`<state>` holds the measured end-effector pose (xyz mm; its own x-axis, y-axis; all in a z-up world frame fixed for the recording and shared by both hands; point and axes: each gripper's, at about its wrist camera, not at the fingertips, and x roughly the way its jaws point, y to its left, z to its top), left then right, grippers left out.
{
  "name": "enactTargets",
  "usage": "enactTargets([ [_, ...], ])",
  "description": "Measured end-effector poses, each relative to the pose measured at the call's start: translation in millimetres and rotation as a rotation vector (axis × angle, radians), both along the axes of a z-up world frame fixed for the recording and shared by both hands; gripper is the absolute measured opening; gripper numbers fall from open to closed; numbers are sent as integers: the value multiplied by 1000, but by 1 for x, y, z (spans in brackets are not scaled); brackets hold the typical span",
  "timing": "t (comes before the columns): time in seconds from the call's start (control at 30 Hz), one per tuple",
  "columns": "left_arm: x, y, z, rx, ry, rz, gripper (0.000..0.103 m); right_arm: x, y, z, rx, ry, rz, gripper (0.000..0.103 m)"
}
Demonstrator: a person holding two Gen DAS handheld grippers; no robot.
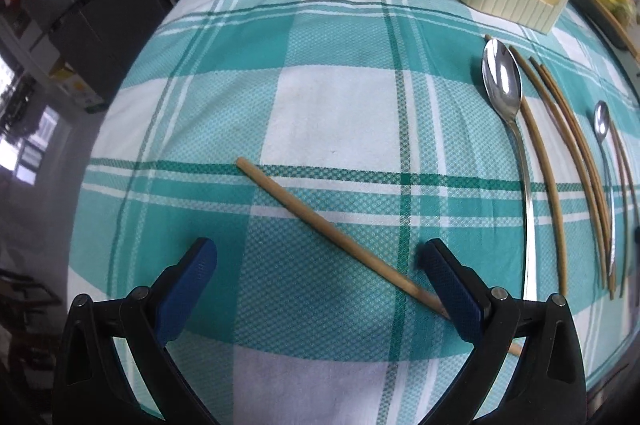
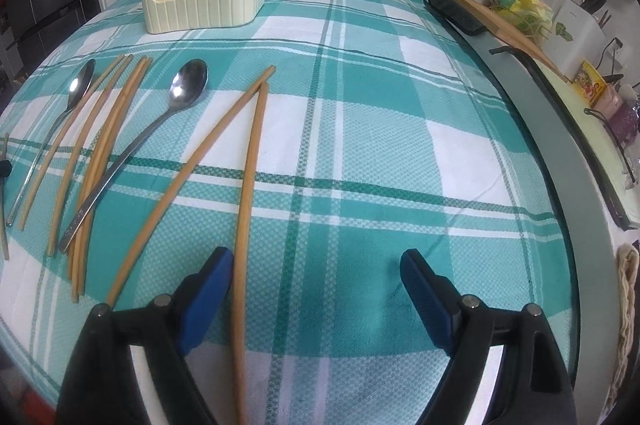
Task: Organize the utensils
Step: 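Lower the right gripper onto a wooden chopstick and close on it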
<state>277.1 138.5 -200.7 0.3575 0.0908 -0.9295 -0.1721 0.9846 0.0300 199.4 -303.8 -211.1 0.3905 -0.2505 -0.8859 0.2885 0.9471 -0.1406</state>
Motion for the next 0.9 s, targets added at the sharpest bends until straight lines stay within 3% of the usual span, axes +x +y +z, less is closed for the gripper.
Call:
enactTargets([
  [0.2,-14,19,2,-166,-29,112,102,7,-15,-3,117,56,12,87],
  [0.27,-9,14,0,-135,-21,130,100,7,-13,-3,107,55,20,87],
  [0.4,11,-9,3,-34,-55,74,63,8,-9,-3,94,46,14,87],
  [0.53,38,-23,7,-33,-84,-22,17,7,-7,-2,89,42,11,87],
  [0.6,49,-28,8,-46,-94,-84,13,5,-8,-2,99,36,6,87],
  [0.77,51,-24,11,-70,-61,-163,17,5,-11,-3,118,34,15,87],
  [0.83,41,-19,13,-65,-54,-168,47,6,-13,-3,125,36,32,87],
  [0.9,33,-15,16,-53,-60,-161,59,8,-15,-3,130,45,44,87],
])
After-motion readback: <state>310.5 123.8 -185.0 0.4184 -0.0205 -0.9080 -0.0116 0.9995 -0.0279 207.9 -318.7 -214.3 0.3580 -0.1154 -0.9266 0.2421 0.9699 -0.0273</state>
